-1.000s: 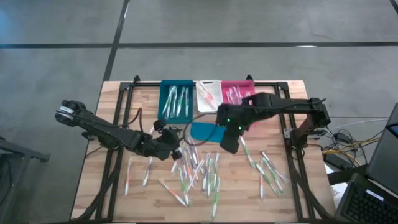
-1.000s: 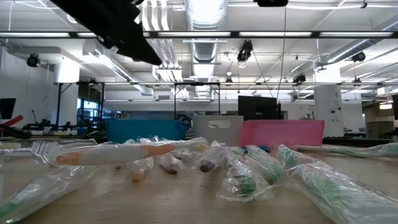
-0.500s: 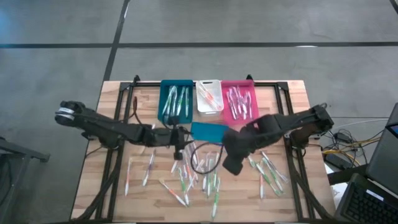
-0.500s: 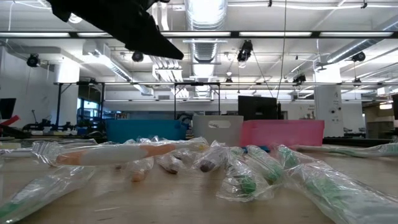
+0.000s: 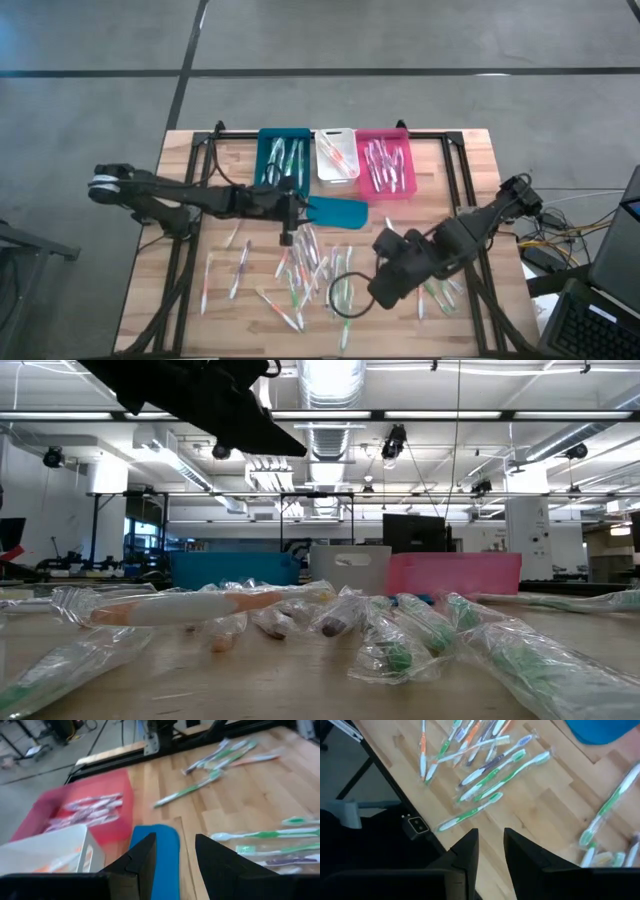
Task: Pick & Place Toothbrushes
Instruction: Put the orange toothbrush into the white bin
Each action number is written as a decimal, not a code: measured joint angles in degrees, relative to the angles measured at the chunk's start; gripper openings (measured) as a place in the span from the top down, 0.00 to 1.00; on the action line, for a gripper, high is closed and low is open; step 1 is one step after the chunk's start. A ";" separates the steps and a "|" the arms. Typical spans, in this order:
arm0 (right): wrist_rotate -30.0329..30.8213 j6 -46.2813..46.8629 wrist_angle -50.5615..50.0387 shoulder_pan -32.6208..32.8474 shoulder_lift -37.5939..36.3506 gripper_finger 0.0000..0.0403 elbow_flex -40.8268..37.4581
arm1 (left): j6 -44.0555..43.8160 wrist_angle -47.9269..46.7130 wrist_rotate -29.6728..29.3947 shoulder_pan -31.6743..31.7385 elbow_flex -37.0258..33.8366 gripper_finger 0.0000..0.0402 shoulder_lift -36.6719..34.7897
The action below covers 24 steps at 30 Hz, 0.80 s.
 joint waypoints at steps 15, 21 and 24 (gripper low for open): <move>5.32 16.42 0.25 5.49 0.07 0.88 -7.01 | 4.10 2.68 18.06 7.98 0.00 0.65 -0.15; 4.19 21.34 0.55 6.68 0.05 0.86 -10.56 | 4.28 4.07 24.74 9.84 0.00 0.65 -0.15; 3.80 23.90 0.56 7.07 0.05 0.84 -12.35 | 4.39 4.88 24.85 10.27 0.00 0.65 -0.22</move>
